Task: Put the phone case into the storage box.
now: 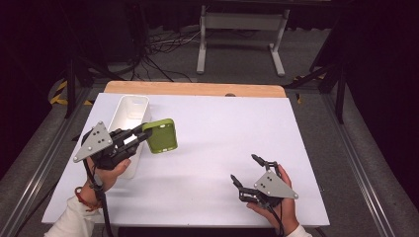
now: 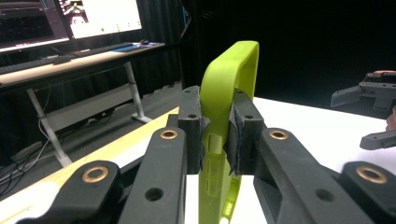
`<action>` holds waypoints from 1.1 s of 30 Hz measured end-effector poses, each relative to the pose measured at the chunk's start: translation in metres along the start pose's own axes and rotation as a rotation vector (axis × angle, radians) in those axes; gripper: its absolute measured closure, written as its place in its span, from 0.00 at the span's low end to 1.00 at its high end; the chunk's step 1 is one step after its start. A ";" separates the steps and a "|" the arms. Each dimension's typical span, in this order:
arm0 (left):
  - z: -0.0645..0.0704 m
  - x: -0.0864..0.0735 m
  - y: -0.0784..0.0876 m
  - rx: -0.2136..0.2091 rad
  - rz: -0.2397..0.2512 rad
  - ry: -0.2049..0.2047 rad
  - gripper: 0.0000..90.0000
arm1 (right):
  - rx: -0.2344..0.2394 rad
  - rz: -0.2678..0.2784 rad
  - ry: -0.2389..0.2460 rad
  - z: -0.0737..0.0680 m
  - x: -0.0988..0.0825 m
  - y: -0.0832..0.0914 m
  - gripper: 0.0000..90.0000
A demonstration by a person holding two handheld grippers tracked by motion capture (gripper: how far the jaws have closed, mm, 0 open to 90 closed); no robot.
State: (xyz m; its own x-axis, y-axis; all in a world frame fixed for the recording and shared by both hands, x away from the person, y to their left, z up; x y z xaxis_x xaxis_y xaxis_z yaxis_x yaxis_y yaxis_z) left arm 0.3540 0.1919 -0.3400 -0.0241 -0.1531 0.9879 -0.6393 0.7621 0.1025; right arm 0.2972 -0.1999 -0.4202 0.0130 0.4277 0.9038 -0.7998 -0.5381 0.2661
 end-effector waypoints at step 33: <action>-0.023 0.000 0.016 0.062 0.012 0.024 0.87 | 0.001 -0.003 0.007 -0.001 0.001 -0.001 0.19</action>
State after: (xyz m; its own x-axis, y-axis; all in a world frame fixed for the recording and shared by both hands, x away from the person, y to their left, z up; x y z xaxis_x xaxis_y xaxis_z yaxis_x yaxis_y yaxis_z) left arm 0.3618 0.2184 -0.3360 -0.0145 -0.1285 0.9916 -0.6856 0.7232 0.0836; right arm 0.2974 -0.1985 -0.4202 0.0109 0.4345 0.9006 -0.7991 -0.5376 0.2690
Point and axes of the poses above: each handheld gripper's, and its own axes: y roughly backward along the jaws, x roughly out of its top, z roughly to its right, the point moved 2 cm from there along -y, roughly forward along the jaws, and after that the axes turned 1 degree about x, right-handed, at the moved point
